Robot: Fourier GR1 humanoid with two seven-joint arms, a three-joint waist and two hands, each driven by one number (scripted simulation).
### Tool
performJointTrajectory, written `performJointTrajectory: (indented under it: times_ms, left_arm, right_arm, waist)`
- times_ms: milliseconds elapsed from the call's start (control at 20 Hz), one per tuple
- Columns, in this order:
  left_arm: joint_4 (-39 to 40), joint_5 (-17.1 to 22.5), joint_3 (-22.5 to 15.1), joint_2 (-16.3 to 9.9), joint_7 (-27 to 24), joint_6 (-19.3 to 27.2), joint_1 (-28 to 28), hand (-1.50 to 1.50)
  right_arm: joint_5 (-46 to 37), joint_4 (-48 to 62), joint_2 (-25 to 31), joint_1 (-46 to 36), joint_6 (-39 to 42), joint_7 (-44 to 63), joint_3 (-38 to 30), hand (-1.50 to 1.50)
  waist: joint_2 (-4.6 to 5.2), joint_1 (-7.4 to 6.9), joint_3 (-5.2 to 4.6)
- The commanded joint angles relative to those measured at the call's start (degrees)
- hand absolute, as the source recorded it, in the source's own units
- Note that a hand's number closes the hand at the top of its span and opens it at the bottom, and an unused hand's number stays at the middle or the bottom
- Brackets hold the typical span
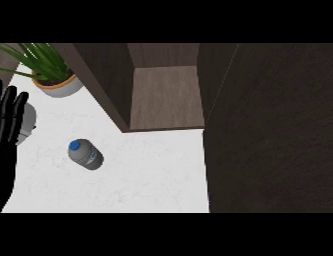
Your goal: Pick up the bottled water, place it into the cabinet and close the cabinet
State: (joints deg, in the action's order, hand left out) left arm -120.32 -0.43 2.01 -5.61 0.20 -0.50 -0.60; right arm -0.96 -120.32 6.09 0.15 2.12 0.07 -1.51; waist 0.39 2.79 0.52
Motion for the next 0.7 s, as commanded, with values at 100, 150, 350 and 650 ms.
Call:
performJointTrajectory:
  times_ms: [100,150,350,650]
  left_arm:
    - [-0.44,-12.15,-2.19,3.07,3.53,9.15,2.83,-1.5]
    - [-0.05,-17.8,-3.26,4.93,4.61,13.62,4.38,-1.5]
    - [1.94,-16.97,-2.85,5.52,13.85,23.23,1.4,-1.5]
    - [-0.73,-28.75,-24.1,5.59,18.32,39.59,-5.49,-1.5]
  right_arm:
    - [1.64,-4.24,-1.84,0.78,-1.2,1.84,0.11,-1.5]
    - [3.24,-2.45,-1.66,1.99,0.51,-1.1,-0.19,-1.5]
    - [8.38,-4.42,-2.85,7.53,2.75,9.85,4.78,-1.5]
    - [9.59,-14.69,-2.99,16.22,2.82,13.7,7.58,-1.5]
  waist:
    - [-0.49,-2.52,-0.47]
    - [-0.45,-2.26,-0.38]
    - [-0.48,-1.93,-0.4]
    - [-0.62,-2.34,-0.47]
